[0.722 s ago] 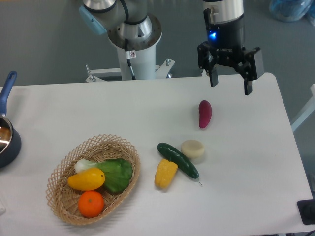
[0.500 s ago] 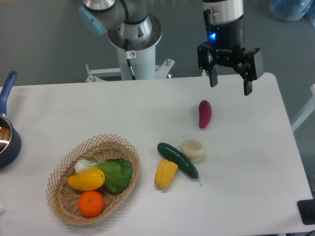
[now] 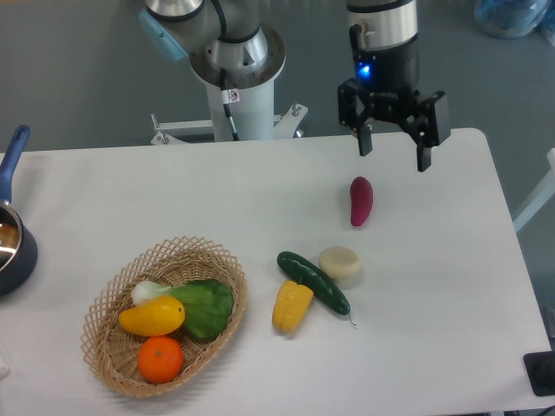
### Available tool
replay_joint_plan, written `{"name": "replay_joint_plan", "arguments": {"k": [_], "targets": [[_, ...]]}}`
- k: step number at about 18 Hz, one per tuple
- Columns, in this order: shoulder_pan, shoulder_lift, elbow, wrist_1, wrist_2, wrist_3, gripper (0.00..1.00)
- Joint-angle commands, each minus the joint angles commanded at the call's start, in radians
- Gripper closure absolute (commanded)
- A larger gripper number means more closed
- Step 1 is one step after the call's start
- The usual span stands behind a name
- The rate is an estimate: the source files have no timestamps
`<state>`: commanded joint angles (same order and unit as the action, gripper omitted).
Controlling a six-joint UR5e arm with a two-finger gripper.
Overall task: Pick up the mango from the basket
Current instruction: 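Move the open gripper over toward the wicker basket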
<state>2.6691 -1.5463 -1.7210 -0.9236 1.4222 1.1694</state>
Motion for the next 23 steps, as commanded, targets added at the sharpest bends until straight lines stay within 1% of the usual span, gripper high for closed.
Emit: {"name": "replay_joint_plan", "arguments": {"k": [2, 4, 5, 7, 10, 12, 15, 16, 18, 20, 22, 23], "targets": [[-0.003, 0.002, -0.014, -0.003, -0.064, -0.088, 0.00], [-0.020, 0.000, -0.047, -0.001, -0.123, -0.196, 0.00], [-0.029, 0.000, -0.061, 0.003, -0.141, -0.227, 0.00], [-0.052, -0.006, -0.083, 0.002, -0.172, -0.243, 0.00], [-0.096, -0.026, -0.115, 0.003, -0.171, -0.319, 0.00], [-0.115, -0.047, -0.114, 0.006, -0.167, -0.407, 0.00], [-0.155, -0.084, -0.118, 0.012, -0.166, -0.465, 0.00], [-0.170, -0.103, -0.118, 0.012, -0.169, -0.459, 0.00], [-0.233, -0.155, -0.095, 0.015, -0.169, -0.462, 0.00], [-0.252, -0.190, -0.063, 0.026, -0.174, -0.491, 0.00], [-0.285, -0.227, -0.025, 0.026, -0.175, -0.601, 0.00], [-0.301, -0.253, -0.009, 0.026, -0.175, -0.635, 0.00]]}}
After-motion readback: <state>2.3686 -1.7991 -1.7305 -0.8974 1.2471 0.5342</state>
